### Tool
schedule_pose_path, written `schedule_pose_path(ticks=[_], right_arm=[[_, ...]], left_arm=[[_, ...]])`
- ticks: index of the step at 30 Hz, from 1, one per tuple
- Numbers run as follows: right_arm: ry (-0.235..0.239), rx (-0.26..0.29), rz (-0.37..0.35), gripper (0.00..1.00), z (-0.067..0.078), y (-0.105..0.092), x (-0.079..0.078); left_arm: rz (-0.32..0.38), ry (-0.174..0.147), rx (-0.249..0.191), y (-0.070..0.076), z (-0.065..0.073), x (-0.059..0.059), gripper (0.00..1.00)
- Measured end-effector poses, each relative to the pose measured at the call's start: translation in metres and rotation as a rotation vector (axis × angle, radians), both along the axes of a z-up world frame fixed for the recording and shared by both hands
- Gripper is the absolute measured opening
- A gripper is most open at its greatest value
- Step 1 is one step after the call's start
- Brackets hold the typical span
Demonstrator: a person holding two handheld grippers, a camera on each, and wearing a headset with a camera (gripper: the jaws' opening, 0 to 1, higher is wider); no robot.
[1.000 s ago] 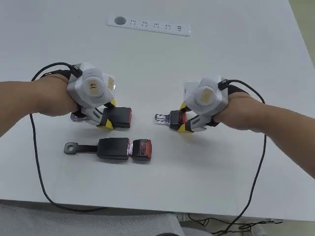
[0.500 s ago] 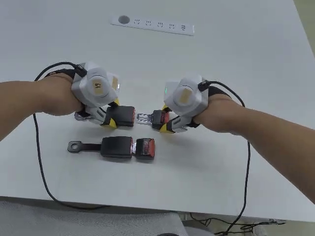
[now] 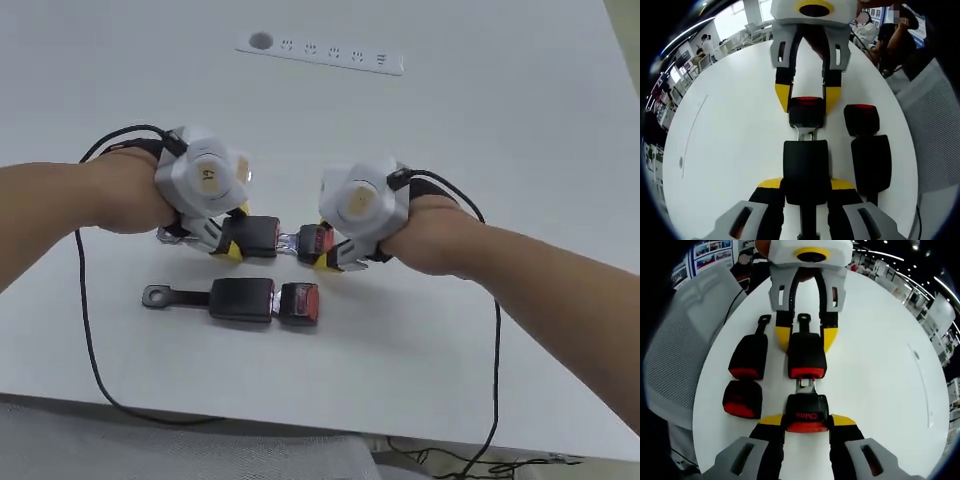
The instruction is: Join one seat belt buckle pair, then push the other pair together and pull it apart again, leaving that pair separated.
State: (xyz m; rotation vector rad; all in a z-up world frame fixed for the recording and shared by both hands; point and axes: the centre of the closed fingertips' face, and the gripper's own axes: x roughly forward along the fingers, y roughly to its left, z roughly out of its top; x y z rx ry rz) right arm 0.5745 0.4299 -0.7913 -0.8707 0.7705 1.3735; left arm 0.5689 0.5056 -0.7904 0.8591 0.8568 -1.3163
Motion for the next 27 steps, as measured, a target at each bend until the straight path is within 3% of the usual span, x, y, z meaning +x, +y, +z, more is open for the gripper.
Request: schedule_pose_path(ticks=[8,12,27], right_arm=[[0.01,-0.006,0.008,0.3,-0.003,0.002,0.001],[-0.003,-0.035,0.028,0.29,-0.004,0.008,0.0],[-0.005,-0.018,0.02,0.28,-0.004,0.022,0.0]], left_arm=[[-0.014,0.0,0.0,0.002,-0.002,0.003,0.33],[-0.013,0.007,0.002,0.002,-0.003,0.004,0.33],[0.006,0.015,-0.011,0.004,-0.004,0.005,0.33]])
